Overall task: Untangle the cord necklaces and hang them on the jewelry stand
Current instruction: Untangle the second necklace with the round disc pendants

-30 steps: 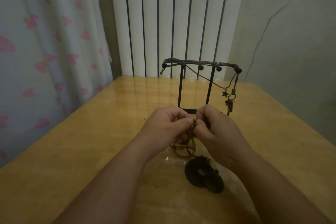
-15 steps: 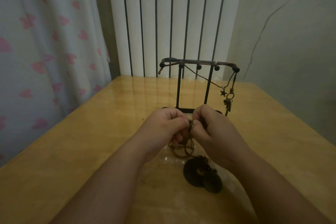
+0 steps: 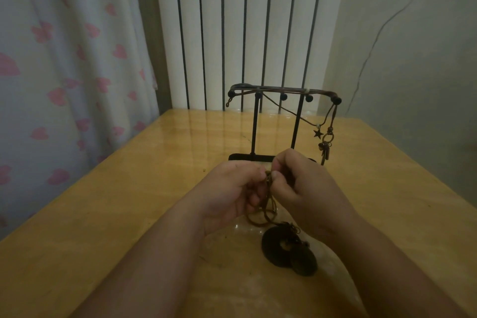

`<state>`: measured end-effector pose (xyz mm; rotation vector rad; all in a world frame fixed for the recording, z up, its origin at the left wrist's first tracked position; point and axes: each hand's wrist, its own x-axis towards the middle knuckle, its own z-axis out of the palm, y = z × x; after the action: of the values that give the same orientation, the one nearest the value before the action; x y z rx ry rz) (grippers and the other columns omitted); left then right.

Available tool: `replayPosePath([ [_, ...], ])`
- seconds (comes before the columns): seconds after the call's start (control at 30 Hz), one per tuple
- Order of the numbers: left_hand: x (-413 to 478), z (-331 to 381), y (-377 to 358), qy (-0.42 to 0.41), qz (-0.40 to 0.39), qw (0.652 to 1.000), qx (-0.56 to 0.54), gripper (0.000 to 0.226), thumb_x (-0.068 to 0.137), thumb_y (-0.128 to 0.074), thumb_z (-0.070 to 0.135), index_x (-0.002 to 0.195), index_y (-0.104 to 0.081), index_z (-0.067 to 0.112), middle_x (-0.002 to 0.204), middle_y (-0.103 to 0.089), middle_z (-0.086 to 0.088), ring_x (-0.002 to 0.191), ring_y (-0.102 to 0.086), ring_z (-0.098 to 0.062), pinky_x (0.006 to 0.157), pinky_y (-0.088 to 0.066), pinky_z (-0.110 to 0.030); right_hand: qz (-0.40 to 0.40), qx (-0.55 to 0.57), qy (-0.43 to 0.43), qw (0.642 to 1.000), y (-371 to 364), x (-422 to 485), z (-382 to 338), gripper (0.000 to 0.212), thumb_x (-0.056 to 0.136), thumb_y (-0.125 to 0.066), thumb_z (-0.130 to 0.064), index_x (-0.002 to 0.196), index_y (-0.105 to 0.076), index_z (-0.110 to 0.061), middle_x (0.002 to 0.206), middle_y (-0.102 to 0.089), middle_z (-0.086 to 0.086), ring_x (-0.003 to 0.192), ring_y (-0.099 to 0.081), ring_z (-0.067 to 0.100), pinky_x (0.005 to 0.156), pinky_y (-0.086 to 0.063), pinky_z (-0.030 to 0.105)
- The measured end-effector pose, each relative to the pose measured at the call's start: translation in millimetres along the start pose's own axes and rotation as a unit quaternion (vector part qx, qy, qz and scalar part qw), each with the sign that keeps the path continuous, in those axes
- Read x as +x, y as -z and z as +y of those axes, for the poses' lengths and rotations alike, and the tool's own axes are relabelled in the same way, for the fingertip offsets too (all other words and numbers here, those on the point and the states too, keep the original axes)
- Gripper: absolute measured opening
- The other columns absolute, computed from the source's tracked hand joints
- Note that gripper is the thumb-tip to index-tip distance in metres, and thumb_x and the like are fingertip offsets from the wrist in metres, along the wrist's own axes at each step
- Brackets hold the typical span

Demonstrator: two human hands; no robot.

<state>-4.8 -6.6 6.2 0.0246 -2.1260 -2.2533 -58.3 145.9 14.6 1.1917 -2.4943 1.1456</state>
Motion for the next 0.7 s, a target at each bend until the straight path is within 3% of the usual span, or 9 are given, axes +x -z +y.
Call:
replayPosePath([
  [0.17, 2.8, -3.8, 1.7, 0.002, -0.005, 1.000, -0.017, 0.037, 0.095, -0.047, 0.013, 0.065, -0.067, 0.022, 0.067, -0.054, -0.002, 0.057, -0.049, -0.012, 0.056, -0.040, -0.028, -0.005, 0.003, 0.003, 1.000, -0.1, -0.1, -0.6, 0.009, 0.093, -0.049, -0.029, 0.087, -0.048, -0.035, 0.074, -0.056, -0.009, 0.067, -0.052, 0.001, 0.054, -0.042, 0.020],
  [0.3, 4.0, -5.1, 2.2, 0.001, -0.013, 1.000, -0.023, 0.015, 0.081, -0.052, 0.020, 0.073, -0.065, 0.017, 0.068, -0.052, -0.001, 0.056, -0.046, -0.010, 0.055, -0.039, -0.026, -0.007, 0.011, 0.006, 1.000, -0.4, 0.3, -1.1, 0.003, 0.090, -0.048, -0.033, 0.087, -0.049, -0.034, 0.073, -0.057, -0.011, 0.070, -0.054, 0.002, 0.058, -0.048, 0.027],
  [0.43, 4.5, -6.0, 3.2, -0.001, -0.009, 1.000, -0.018, 0.014, 0.084, -0.052, 0.019, 0.075, -0.063, 0.015, 0.068, -0.051, -0.002, 0.056, -0.046, -0.010, 0.054, -0.040, -0.026, 0.005, 0.009, 0.011, 1.000, 0.6, -0.2, 0.5, 0.006, 0.090, -0.050, -0.033, 0.087, -0.049, -0.037, 0.074, -0.056, -0.012, 0.070, -0.054, -0.001, 0.056, -0.044, 0.022],
  [0.57, 4.3, -5.6, 2.8, -0.018, 0.030, 0.997, 0.069, 0.032, 0.095, -0.049, 0.015, 0.070, -0.066, 0.023, 0.067, -0.054, 0.001, 0.059, -0.048, -0.011, 0.058, -0.040, -0.029, 0.012, 0.010, 0.012, 1.000, 1.6, -1.0, 1.6, 0.007, 0.087, -0.053, -0.036, 0.088, -0.049, -0.043, 0.074, -0.058, -0.010, 0.072, -0.055, 0.003, 0.057, -0.049, 0.021],
  [0.7, 2.3, -3.0, -0.9, -0.039, 0.055, 0.985, 0.161, 0.030, 0.095, -0.047, 0.015, 0.071, -0.063, 0.024, 0.063, -0.055, 0.004, 0.060, -0.048, -0.013, 0.059, -0.041, -0.030, 0.004, -0.048, 0.009, 0.999, 1.5, 0.7, 1.0, 0.012, 0.090, -0.056, -0.036, 0.091, -0.050, -0.046, 0.075, -0.058, -0.012, 0.068, -0.055, 0.004, 0.060, -0.049, 0.020],
])
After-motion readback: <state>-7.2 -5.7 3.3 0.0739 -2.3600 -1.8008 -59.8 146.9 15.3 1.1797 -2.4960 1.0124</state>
